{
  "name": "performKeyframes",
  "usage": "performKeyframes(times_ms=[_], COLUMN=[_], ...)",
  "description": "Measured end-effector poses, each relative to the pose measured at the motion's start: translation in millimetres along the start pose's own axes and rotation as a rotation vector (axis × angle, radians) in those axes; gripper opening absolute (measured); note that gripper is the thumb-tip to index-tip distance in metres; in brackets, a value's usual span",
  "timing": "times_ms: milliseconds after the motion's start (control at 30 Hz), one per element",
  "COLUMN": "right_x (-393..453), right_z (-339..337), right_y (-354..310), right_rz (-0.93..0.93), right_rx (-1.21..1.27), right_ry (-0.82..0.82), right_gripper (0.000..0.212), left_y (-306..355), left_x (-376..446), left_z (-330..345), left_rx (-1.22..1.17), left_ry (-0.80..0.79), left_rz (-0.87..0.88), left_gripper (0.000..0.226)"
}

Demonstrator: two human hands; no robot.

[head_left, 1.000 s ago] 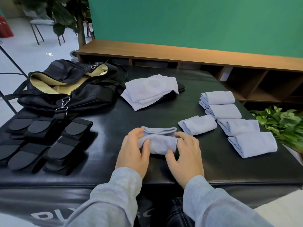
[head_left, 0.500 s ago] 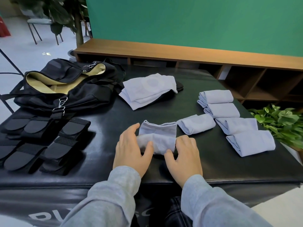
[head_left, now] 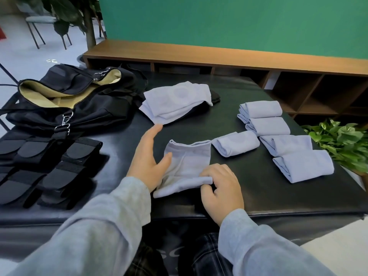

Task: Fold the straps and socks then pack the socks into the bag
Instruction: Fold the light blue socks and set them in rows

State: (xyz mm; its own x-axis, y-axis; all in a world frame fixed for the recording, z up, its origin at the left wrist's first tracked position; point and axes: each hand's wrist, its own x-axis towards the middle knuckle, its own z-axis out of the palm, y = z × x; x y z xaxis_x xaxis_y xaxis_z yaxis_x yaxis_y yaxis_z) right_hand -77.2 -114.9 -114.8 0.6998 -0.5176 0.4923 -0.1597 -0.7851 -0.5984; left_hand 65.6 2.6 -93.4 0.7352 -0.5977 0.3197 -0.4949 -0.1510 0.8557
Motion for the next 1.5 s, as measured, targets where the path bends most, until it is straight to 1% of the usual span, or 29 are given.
performKeyframes(times_ms=[33, 100, 200, 267, 333, 400, 467, 533, 667, 767, 833, 867, 933, 1000, 1067, 1133, 1200, 1400, 1500], right_x=[0, 0, 1, 1, 1, 0, -1, -1, -2, -1, 1, 2, 6, 10, 12, 14, 16, 18, 18], right_z=[0, 0, 1, 1, 1, 2, 3, 4, 1, 0, -1, -2, -2, -1, -2, -2, -2, -2, -1], right_y=[0, 0, 0, 0, 0, 1, 1, 0, 0, 0, -1, -3, -5, -6, -7, -7, -8, -11, -11], right_rz=[-0.002, -0.007, -0.009, -0.017, -0.024, -0.019, -0.016, -0.017, -0.004, 0.002, 0.047, 0.094, 0.206, 0.299, 0.338, 0.362, 0.369, 0.338, 0.348], right_rx=[-0.006, -0.016, -0.027, -0.032, -0.033, -0.041, -0.054, -0.061, -0.053, -0.044, -0.034, -0.033, -0.055, -0.092, -0.099, -0.099, -0.122, -0.235, -0.282], right_ry=[0.001, 0.001, 0.001, 0.006, 0.018, 0.032, 0.048, 0.061, 0.049, 0.005, -0.035, -0.054, -0.109, -0.158, -0.156, -0.161, -0.181, -0.203, -0.202], right_gripper=[0.021, 0.021, 0.020, 0.018, 0.017, 0.019, 0.020, 0.020, 0.021, 0.027, 0.029, 0.026, 0.018, 0.026, 0.024, 0.019, 0.020, 0.035, 0.034], left_y=[1, 4, 9, 13, 14, 11, 8, 4, -3, -3, -2, -1, 0, 0, -2, -4, -5, 3, 5], left_x=[8, 23, 31, 27, 18, 8, -2, -10, -21, -26, -27, -28, -28, -28, -25, -21, -18, -16, -13], left_z=[0, 2, 4, 5, 5, 5, 4, 1, -5, -8, -9, -10, -10, -8, -4, 0, 3, 14, 18], left_rx=[0.070, 0.179, 0.262, 0.259, 0.222, 0.193, 0.172, 0.142, 0.094, 0.098, 0.073, 0.045, -0.017, -0.083, -0.130, -0.118, -0.086, 0.028, 0.059], left_ry=[-0.056, -0.173, -0.267, -0.284, -0.300, -0.325, -0.337, -0.318, -0.304, -0.313, -0.320, -0.321, -0.303, -0.243, -0.148, -0.069, -0.021, 0.071, 0.094], left_rz=[0.019, 0.037, 0.091, 0.101, 0.055, 0.001, 0.028, 0.066, 0.099, 0.094, 0.092, 0.072, 0.025, -0.022, -0.107, -0.200, -0.255, -0.316, -0.354], left_gripper=[0.065, 0.064, 0.048, 0.037, 0.028, 0.013, 0.040, 0.050, 0.051, 0.039, 0.039, 0.039, 0.040, 0.035, 0.031, 0.030, 0.026, 0.030, 0.030])
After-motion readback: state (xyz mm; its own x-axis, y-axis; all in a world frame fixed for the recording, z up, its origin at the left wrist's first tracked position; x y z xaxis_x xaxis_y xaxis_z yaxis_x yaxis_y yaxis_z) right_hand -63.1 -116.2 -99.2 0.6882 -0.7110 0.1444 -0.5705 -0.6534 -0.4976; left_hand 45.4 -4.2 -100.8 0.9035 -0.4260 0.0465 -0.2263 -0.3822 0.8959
